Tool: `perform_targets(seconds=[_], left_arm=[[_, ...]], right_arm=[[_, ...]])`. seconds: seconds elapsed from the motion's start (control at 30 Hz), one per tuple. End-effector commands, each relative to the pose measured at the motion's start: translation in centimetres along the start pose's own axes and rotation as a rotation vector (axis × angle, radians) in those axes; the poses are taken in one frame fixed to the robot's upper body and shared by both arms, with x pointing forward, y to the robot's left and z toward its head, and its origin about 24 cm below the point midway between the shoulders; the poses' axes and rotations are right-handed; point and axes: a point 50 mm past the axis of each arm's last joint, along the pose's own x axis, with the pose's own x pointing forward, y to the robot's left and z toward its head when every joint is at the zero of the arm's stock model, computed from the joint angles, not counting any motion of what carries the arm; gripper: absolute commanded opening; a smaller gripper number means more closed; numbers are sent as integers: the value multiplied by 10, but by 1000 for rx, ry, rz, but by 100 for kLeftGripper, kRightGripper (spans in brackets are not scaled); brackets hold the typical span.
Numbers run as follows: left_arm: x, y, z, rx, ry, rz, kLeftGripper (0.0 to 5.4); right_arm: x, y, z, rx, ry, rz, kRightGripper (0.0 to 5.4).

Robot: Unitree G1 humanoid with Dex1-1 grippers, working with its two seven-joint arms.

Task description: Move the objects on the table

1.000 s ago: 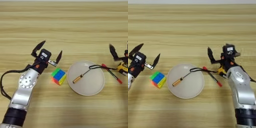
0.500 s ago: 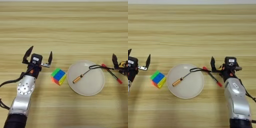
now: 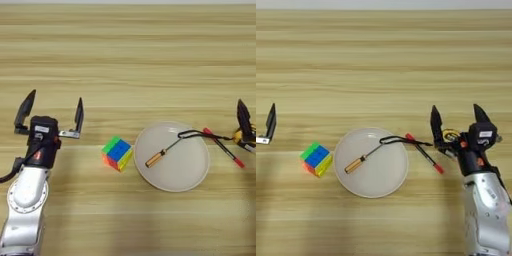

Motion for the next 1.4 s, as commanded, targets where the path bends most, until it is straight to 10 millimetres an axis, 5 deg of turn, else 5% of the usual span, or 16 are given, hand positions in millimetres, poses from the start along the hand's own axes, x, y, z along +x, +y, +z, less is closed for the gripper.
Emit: perform_targets(seconds=[0.03,0.8,1.1,1.23,1.4], left_arm=[[-6,1,11,18,-23,-20,537],[-109,19,49,57,58,51,537],[-166,8,22,120,134,52,537],[-163,7,10,133,118,56,537],[-132,2,3,127,73,63,537]], right_arm=[[-1,-7,12,-15,-41,-33,540],[-103,1,40,-17,89,-30,540],[-159,5,4,39,243,-31,540],[-155,6,-6,33,224,-39,540],[-123,-3,-12,24,190,-47,540]])
